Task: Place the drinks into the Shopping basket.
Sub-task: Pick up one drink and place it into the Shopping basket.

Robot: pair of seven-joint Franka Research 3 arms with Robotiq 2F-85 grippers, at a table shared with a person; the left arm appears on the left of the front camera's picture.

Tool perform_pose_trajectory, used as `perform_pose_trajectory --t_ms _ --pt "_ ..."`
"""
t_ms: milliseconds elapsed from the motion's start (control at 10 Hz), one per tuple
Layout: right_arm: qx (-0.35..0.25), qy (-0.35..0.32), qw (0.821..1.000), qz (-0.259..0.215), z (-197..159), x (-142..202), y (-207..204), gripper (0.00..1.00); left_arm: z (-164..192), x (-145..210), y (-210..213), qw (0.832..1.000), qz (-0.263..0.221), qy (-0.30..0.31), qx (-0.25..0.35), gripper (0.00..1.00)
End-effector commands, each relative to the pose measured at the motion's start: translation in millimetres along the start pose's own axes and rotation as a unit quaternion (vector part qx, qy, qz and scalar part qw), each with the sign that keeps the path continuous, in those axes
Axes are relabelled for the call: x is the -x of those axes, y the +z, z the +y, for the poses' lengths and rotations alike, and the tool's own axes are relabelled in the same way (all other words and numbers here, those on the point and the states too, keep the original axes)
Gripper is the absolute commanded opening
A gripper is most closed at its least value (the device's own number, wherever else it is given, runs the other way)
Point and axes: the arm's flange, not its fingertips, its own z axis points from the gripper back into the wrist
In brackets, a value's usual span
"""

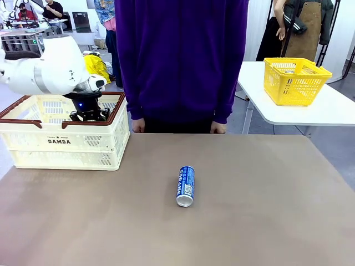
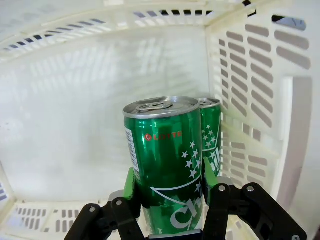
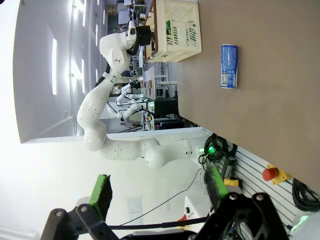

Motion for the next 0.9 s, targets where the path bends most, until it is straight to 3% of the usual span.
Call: perform_pose_trajectory --t_ms 0,400,500,600,700,800 --pt "-0.012 -0.008 1.0 -0.005 8 -3 -1 1.0 4 2 -1 1.0 -0.005 -0.019 0.0 0.0" --pt "-0.012 -0.008 1.0 -0.005 8 -3 -1 1.0 -1 -5 -12 1.0 0.002 -0.027 -0.01 0.0" --pt "-0.012 -0.008 1.0 -0.005 8 -3 -1 1.0 0 -5 -13 1.0 0.005 -0.026 -0.011 0.06" --pt "-0.012 -0.008 1.0 -0.005 8 -3 -1 1.0 0 -5 -13 0.999 -0.002 -0.032 -0.007 0.63" --pt "-0.012 -0.008 1.0 -0.005 8 -3 -1 1.0 1 -5 -13 1.0 -0.001 -0.031 -0.005 1.0" --pt "-0.012 -0.008 1.0 -0.005 8 -3 -1 1.0 1 -5 -13 1.0 -0.006 -0.029 -0.005 1.0"
